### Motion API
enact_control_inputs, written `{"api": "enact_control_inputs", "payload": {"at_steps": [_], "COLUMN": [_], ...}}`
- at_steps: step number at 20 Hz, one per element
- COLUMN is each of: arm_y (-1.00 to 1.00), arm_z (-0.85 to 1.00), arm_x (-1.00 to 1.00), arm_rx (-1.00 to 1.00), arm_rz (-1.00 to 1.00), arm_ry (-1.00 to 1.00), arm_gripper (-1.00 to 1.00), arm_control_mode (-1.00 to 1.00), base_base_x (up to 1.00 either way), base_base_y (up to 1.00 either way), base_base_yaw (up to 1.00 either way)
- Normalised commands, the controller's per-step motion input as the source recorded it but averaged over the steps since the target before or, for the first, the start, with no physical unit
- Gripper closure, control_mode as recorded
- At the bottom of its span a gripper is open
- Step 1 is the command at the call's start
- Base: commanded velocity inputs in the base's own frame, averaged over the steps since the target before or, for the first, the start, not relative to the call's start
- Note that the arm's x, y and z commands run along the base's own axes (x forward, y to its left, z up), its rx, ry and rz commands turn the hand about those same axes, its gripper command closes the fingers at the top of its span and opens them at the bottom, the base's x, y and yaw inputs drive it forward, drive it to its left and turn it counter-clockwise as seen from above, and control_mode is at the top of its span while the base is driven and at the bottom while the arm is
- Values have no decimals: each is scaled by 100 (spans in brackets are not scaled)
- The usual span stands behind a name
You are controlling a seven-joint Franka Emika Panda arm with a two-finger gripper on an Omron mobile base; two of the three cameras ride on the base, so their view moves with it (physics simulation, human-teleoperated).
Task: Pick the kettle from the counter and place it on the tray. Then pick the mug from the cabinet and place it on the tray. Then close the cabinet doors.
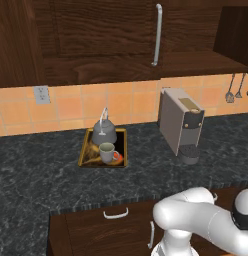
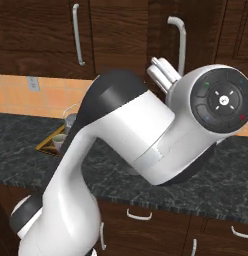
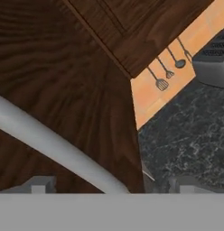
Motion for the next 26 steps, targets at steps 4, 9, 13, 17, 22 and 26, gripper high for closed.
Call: {"api": "enact_control_inputs", "payload": {"at_steps": [4,9,13,17,22,26], "arm_y": [63,58,45,45,48,33], "arm_z": [-31,-37,-22,-3,0,0], "arm_x": [47,63,77,81,70,81], "arm_rx": [-17,-17,-10,-5,-8,-8], "arm_rz": [14,14,17,17,15,14], "arm_ry": [-6,-5,0,0,0,1], "arm_gripper": [-100,-100,-100,-100,-100,-100], "arm_control_mode": [-100,-100,-100,-100,-100,-100], "base_base_x": [0,0,0,0,0,0], "base_base_y": [0,0,0,0,0,0], "base_base_yaw": [0,0,0,0,0,0]}}
